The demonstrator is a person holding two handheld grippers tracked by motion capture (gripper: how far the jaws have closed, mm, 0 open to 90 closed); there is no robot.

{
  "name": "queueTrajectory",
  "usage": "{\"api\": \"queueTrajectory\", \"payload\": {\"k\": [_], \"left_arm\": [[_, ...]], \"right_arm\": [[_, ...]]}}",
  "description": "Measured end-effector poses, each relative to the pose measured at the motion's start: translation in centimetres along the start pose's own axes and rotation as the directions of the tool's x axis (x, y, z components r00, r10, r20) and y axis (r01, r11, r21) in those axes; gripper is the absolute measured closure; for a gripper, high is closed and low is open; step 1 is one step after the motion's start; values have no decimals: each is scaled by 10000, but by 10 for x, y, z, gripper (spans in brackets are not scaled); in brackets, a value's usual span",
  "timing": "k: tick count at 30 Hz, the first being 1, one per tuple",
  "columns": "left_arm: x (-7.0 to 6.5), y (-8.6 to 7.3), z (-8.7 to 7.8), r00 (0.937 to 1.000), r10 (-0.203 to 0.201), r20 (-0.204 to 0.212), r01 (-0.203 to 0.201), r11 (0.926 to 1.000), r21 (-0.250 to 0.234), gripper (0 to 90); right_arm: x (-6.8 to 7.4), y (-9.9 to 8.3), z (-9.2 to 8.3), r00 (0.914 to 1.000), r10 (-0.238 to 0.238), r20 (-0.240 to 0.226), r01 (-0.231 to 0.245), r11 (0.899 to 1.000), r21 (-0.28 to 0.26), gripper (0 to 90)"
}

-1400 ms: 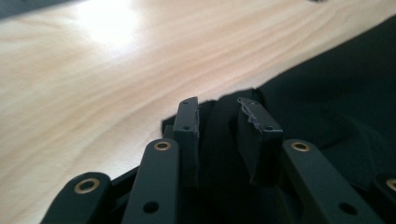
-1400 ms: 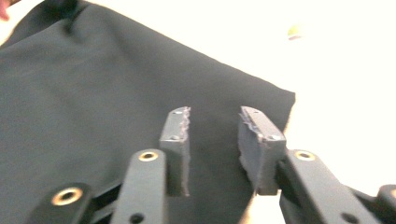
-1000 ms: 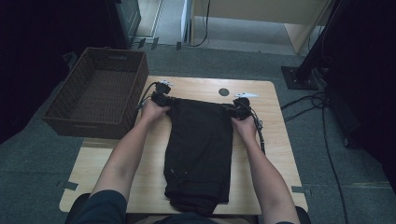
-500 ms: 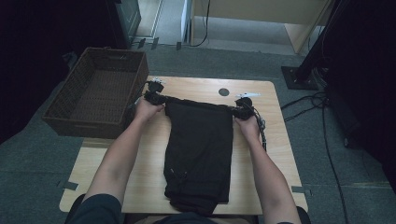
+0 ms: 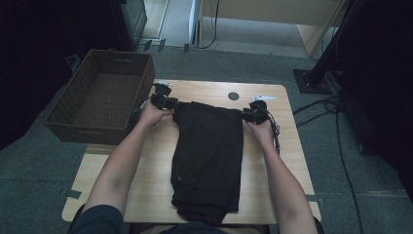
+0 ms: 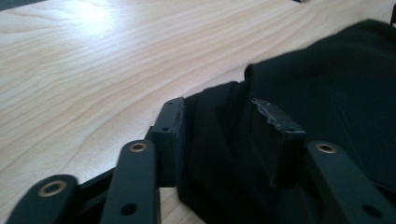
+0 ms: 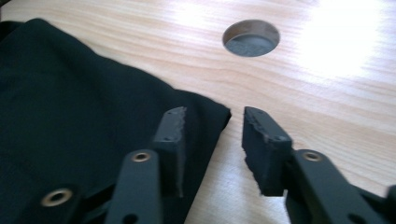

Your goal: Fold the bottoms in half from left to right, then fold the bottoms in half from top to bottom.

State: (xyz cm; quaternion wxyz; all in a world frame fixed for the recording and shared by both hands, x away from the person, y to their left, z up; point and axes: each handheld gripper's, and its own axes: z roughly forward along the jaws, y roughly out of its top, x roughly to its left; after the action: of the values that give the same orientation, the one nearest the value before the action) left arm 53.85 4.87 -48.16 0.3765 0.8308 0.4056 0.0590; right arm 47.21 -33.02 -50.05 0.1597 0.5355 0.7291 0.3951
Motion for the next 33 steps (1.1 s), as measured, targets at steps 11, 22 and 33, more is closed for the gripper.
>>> {"api": "queueTrajectory", "payload": {"k": [11,22,33], "left_arm": [[1,-17,16,9997,-223,32,222,9994,278,406],[-8,-22,19,9990,87,446,-85,10000,-43,361],[-16,-28,20,9968,502,628,-489,9986,-218,595]], "right_arm": [[7,-8,15,9981,-389,-469,413,9978,519,469],[24,-10,24,9941,-1027,-334,1036,9943,264,489],[33,-15,26,9897,-1402,-276,1402,9901,-35,574]]}}
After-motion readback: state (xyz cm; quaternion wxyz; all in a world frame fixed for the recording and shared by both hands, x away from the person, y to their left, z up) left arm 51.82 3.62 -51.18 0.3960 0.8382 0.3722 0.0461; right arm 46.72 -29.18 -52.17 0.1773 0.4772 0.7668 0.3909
